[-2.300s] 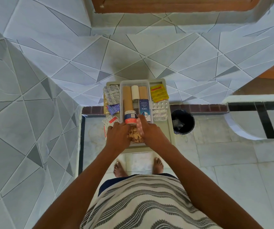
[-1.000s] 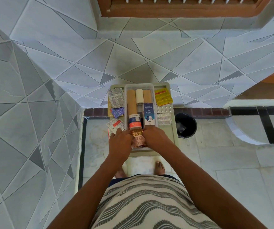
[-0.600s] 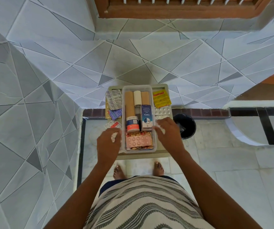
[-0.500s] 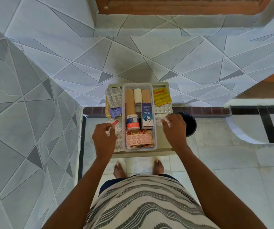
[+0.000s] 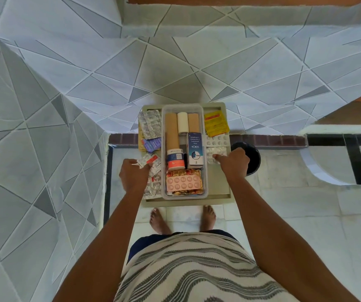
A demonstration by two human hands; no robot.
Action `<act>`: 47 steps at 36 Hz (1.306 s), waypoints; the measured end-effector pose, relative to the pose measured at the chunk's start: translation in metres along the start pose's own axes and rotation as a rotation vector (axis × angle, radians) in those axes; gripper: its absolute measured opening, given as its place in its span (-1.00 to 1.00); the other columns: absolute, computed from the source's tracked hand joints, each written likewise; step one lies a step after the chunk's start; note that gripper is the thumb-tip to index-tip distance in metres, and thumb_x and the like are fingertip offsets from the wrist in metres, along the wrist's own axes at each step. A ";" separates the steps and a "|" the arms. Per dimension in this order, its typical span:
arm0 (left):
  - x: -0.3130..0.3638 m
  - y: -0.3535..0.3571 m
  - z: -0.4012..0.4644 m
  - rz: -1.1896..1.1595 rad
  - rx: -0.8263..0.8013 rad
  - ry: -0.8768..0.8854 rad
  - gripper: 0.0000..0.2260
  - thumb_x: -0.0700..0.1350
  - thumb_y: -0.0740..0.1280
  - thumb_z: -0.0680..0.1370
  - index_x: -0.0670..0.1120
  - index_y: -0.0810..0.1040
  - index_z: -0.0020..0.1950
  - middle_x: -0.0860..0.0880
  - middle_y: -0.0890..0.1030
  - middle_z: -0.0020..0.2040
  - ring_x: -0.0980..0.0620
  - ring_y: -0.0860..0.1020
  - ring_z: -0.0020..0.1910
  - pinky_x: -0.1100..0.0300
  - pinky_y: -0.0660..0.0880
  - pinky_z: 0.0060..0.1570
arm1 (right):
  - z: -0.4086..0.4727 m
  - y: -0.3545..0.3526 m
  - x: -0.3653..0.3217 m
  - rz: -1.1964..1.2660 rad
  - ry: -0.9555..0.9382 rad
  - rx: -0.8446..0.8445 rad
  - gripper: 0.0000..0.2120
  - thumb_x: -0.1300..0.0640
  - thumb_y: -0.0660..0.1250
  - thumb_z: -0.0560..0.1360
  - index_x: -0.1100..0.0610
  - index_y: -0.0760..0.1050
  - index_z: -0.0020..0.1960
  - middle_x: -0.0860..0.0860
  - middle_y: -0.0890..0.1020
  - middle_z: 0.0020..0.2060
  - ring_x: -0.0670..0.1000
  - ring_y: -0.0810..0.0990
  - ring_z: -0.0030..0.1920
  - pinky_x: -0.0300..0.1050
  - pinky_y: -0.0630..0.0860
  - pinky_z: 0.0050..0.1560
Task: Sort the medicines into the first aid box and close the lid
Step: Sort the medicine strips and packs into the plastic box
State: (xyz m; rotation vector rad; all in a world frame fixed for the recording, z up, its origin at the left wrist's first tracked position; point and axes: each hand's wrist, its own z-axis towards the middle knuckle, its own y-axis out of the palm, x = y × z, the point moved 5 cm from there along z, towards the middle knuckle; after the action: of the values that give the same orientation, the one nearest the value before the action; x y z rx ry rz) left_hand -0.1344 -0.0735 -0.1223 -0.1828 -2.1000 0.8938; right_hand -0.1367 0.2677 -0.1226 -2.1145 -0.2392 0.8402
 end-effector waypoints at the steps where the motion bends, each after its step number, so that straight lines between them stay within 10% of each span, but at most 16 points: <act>1: -0.001 0.000 0.001 0.000 -0.006 -0.010 -0.47 0.16 0.56 0.37 -0.07 0.48 0.17 -0.05 0.62 0.08 -0.05 0.61 0.03 0.08 0.52 -0.06 | 0.003 0.003 0.003 -0.013 0.009 -0.013 -0.45 -0.16 0.62 0.24 0.16 0.50 0.00 0.11 0.64 -0.13 0.17 0.65 -0.15 0.14 0.66 -0.18; 13: -0.002 -0.010 0.010 -0.138 0.003 -0.077 -0.85 -0.02 0.43 0.55 -0.07 0.60 -0.13 -0.04 0.65 -0.20 -0.02 0.63 -0.21 0.11 0.55 -0.19 | 0.006 -0.014 0.015 0.254 0.200 -0.211 -0.77 0.17 0.63 0.33 0.26 0.63 -0.17 0.17 0.70 -0.26 0.10 0.70 -0.30 0.08 0.70 -0.14; 25: -0.011 -0.022 0.012 -0.315 -0.051 -0.166 -0.86 -0.09 0.41 0.57 -0.03 0.54 -0.17 -0.11 0.69 -0.13 -0.06 0.70 -0.18 0.00 0.66 -0.12 | -0.022 -0.024 0.031 0.595 0.439 -0.407 -0.92 0.44 0.34 0.52 0.33 0.50 -0.01 0.16 0.63 -0.23 -0.07 0.58 -0.58 -0.25 0.47 -0.51; 36: -0.007 -0.034 0.004 -0.327 0.019 -0.080 -0.95 -0.15 0.38 0.59 -0.09 0.63 0.02 -0.08 0.67 -0.07 -0.03 0.67 -0.15 0.06 0.66 -0.12 | -0.063 -0.032 0.040 0.786 0.518 -0.344 -0.95 0.48 0.29 0.52 0.40 0.48 -0.04 0.29 0.60 -0.09 0.00 0.51 -0.48 -0.14 0.53 -0.43; 47: -0.002 -0.034 -0.002 -0.441 -0.073 0.067 -0.85 -0.12 0.33 0.62 -0.17 0.65 0.05 -0.14 0.70 -0.04 -0.10 0.70 -0.08 -0.12 0.66 -0.05 | -0.115 -0.051 0.010 0.535 -0.058 -0.266 -0.85 0.33 0.36 0.54 0.17 0.62 0.06 0.20 0.70 -0.12 0.16 0.69 -0.13 0.08 0.61 -0.07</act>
State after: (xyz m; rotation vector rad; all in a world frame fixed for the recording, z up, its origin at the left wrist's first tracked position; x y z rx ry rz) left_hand -0.1261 -0.0987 -0.1003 0.2053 -2.0003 0.5398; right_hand -0.0494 0.2320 -0.0392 -2.4491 0.2106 1.2329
